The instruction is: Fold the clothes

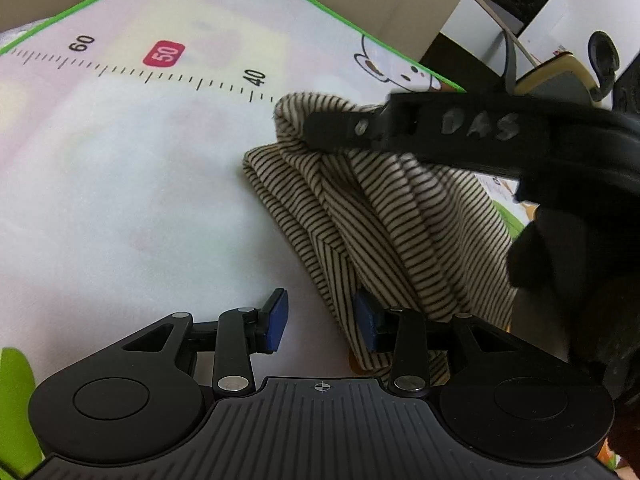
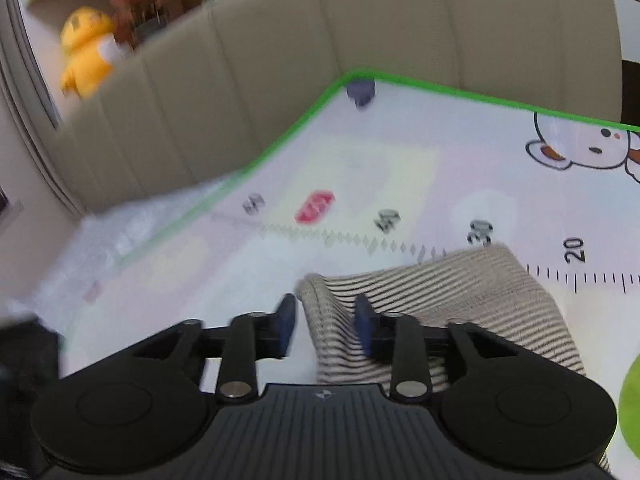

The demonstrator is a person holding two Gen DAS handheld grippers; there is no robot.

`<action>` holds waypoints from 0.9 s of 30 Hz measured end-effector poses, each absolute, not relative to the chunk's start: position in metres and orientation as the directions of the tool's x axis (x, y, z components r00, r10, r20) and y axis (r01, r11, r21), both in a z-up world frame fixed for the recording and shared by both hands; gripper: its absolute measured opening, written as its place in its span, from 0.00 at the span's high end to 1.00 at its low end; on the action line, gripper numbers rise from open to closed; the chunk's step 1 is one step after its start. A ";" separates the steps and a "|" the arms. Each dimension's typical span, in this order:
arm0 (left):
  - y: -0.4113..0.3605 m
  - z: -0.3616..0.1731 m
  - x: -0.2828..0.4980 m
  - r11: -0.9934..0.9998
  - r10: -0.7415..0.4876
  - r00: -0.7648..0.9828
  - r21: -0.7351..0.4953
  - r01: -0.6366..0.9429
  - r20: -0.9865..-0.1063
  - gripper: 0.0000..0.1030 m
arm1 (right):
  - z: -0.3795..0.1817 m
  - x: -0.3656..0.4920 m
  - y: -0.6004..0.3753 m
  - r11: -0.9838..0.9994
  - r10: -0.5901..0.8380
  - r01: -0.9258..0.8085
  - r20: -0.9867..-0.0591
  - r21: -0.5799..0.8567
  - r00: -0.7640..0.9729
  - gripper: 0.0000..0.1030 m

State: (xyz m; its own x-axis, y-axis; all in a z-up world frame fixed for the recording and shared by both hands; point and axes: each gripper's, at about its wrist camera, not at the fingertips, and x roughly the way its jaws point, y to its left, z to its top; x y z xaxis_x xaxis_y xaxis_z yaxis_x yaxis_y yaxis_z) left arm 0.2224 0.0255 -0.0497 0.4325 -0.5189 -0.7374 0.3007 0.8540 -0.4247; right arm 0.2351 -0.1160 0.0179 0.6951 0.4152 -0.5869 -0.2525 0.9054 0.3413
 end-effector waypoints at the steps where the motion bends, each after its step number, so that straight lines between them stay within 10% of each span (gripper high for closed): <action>1: 0.027 -0.050 0.223 0.852 -0.522 0.431 -0.430 0.299 -0.736 0.58 | 0.026 0.229 -0.120 0.900 0.424 -0.261 -0.561 0.350 0.711 0.57; 14: 0.036 -0.049 0.227 0.852 -0.523 0.434 -0.459 0.251 -0.733 0.55 | 0.004 0.099 -0.103 0.883 0.247 -0.434 -0.612 -0.177 0.752 0.32; 16: 0.037 -0.049 0.227 0.846 -0.533 0.435 -0.473 0.246 -0.726 0.55 | -0.009 0.096 -0.097 0.858 0.204 -0.442 -0.617 -0.261 0.760 0.39; 18: 0.037 -0.048 0.226 0.840 -0.542 0.433 -0.481 0.251 -0.720 0.55 | -0.012 0.096 -0.097 0.844 0.173 -0.439 -0.618 -0.308 0.767 0.66; 27: 0.035 -0.047 0.225 0.812 -0.583 0.424 -0.515 0.274 -0.693 0.63 | 0.037 0.114 -0.139 0.930 0.242 -0.356 -0.572 -0.094 0.784 0.89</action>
State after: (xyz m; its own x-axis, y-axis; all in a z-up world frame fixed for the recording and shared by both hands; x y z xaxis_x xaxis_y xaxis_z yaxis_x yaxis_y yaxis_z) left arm 0.2245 0.0346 -0.0470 0.4241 -0.5828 -0.6932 0.2743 0.8121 -0.5150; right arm 0.1136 -0.1389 0.0367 0.7837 0.2419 -0.5721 -0.3557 0.9298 -0.0941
